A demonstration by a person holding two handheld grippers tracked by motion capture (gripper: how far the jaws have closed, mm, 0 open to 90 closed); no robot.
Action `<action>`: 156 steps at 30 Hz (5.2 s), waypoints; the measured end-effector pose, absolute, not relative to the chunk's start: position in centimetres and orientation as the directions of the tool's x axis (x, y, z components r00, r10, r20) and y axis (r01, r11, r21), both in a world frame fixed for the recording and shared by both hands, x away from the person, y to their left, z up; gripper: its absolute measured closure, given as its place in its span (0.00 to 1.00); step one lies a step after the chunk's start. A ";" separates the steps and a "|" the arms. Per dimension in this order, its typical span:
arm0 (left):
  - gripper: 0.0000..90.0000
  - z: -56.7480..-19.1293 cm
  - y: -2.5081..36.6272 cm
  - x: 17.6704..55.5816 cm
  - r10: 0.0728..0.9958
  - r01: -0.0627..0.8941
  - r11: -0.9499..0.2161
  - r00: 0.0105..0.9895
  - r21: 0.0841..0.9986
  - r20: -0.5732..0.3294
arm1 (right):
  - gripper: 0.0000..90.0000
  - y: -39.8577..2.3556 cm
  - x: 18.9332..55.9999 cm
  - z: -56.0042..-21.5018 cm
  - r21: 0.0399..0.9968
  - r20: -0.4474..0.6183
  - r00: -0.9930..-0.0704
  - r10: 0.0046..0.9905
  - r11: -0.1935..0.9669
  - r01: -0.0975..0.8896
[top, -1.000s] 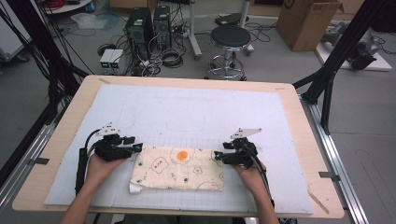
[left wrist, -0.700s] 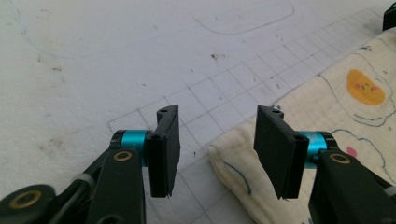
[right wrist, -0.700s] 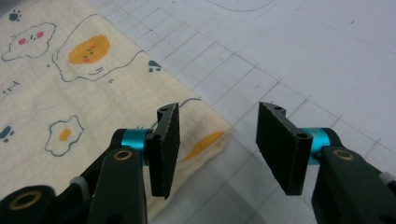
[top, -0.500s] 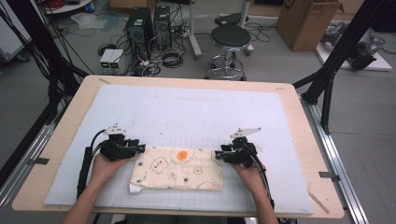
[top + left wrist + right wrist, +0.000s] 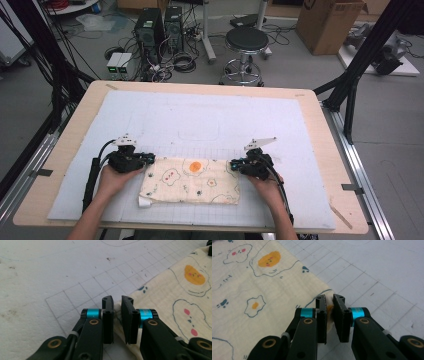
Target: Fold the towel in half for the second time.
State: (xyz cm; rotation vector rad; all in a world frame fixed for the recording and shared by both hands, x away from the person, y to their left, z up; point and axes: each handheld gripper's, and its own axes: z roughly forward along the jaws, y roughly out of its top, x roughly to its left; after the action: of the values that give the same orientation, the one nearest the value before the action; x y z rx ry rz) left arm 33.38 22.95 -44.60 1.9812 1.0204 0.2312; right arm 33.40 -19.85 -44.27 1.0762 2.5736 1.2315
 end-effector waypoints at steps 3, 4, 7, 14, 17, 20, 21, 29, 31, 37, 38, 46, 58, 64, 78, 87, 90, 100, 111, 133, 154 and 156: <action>0.92 -44.6 22.9 33.4 0.734 0.573 -0.280 0.645 0.770 -0.213 | 0.92 -19.9 33.4 -44.3 0.715 0.214 -0.749 0.627 0.422 0.558; 0.92 -44.5 22.9 33.4 0.734 0.572 -0.278 0.645 0.772 -0.214 | 0.92 -20.0 33.4 -44.3 0.712 0.220 -0.746 0.629 0.419 0.564; 0.92 -44.5 23.0 33.3 0.733 0.565 -0.277 0.647 0.777 -0.210 | 0.92 -20.1 33.5 -44.2 0.718 0.220 -0.748 0.626 0.416 0.558; 0.93 -44.1 23.2 33.2 0.732 0.558 -0.253 0.645 0.790 -0.221 | 0.93 -20.2 33.2 -43.7 0.733 0.227 -0.752 0.619 0.400 0.551; 0.93 -43.8 23.2 33.1 0.730 0.553 -0.233 0.643 0.800 -0.231 | 0.93 -20.5 33.2 -43.4 0.745 0.231 -0.757 0.611 0.390 0.542; 0.93 -43.3 23.1 33.2 0.733 0.548 -0.236 0.642 0.803 -0.223 | 0.93 -20.7 33.4 -42.9 0.744 0.238 -0.756 0.609 0.386 0.545; 0.93 -43.2 23.0 33.3 0.734 0.545 -0.246 0.645 0.801 -0.213 | 0.93 -20.8 33.5 -42.7 0.743 0.239 -0.759 0.606 0.390 0.545; 0.93 -43.1 22.5 34.6 0.746 0.557 -0.243 0.631 0.795 -0.214 | 0.93 -21.0 35.2 -42.1 0.729 0.237 -0.755 0.611 0.402 0.554; 0.93 -42.9 22.4 35.1 0.750 0.561 -0.235 0.624 0.794 -0.219 | 0.93 -21.3 35.8 -41.8 0.729 0.243 -0.748 0.618 0.392 0.561; 0.94 -42.3 22.0 36.5 0.760 0.558 -0.221 0.612 0.800 -0.217 | 0.94 -21.9 37.6 -41.4 0.727 0.281 -0.719 0.636 0.349 0.592; 0.94 -42.2 22.0 36.8 0.764 0.559 -0.218 0.608 0.800 -0.217 | 0.93 -21.9 37.8 -41.4 0.726 0.285 -0.717 0.636 0.345 0.595; 0.94 -40.9 21.5 39.1 0.792 0.557 -0.210 0.579 0.803 -0.195 | 0.94 -22.0 40.0 -41.2 0.727 0.293 -0.694 0.658 0.318 0.609; 0.94 -41.3 21.1 42.2 0.821 0.580 -0.179 0.533 0.795 -0.204 | 0.94 -21.9 43.2 -41.1 0.711 0.326 -0.645 0.691 0.271 0.649; 0.94 -42.2 21.2 43.2 0.830 0.599 -0.156 0.511 0.786 -0.225 | 0.94 -21.7 44.3 -41.8 0.693 0.321 -0.614 0.721 0.263 0.671; 0.94 -42.1 21.4 42.9 0.823 0.579 -0.174 0.530 0.796 -0.206 | 0.94 -21.6 44.3 -42.2 0.702 0.336 -0.615 0.713 0.245 0.668; 0.93 -42.1 21.5 42.0 0.819 0.554 -0.195 0.547 0.809 -0.177 | 0.94 -21.7 43.7 -41.5 0.718 0.334 -0.625 0.705 0.239 0.653; 0.94 -42.0 21.4 41.8 0.815 0.546 -0.205 0.555 0.812 -0.168 | 0.94 -21.7 43.6 -41.5 0.720 0.334 -0.630 0.701 0.241 0.650; 0.94 -41.9 21.7 40.8 0.813 0.512 -0.188 0.559 0.838 -0.159 | 0.94 -21.8 42.9 -41.2 0.733 0.331 -0.643 0.690 0.241 0.636; 0.93 -41.6 21.8 39.3 0.799 0.476 -0.183 0.582 0.860 -0.152 | 0.94 -22.2 41.4 -41.4 0.750 0.333 -0.659 0.674 0.233 0.618; 0.92 -42.6 22.1 35.7 0.759 0.434 -0.269 0.645 0.860 -0.089 | 0.94 -22.1 38.7 -41.6 0.762 0.298 -0.715 0.633 0.293 0.577; 0.88 -43.6 22.5 32.8 0.701 0.428 -0.326 0.708 0.843 -0.089 | 0.92 -22.2 35.5 -42.9 0.755 0.281 -0.743 0.608 0.338 0.562; 0.87 -43.8 22.6 32.6 0.696 0.433 -0.326 0.711 0.840 -0.097 | 0.91 -22.4 35.2 -43.1 0.757 0.288 -0.743 0.604 0.333 0.563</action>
State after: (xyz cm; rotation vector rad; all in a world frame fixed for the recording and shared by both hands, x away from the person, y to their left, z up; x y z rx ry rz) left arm 32.56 22.65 -43.82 1.9723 0.8664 0.3502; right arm 35.25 -22.36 -43.09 1.1071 2.5273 1.4055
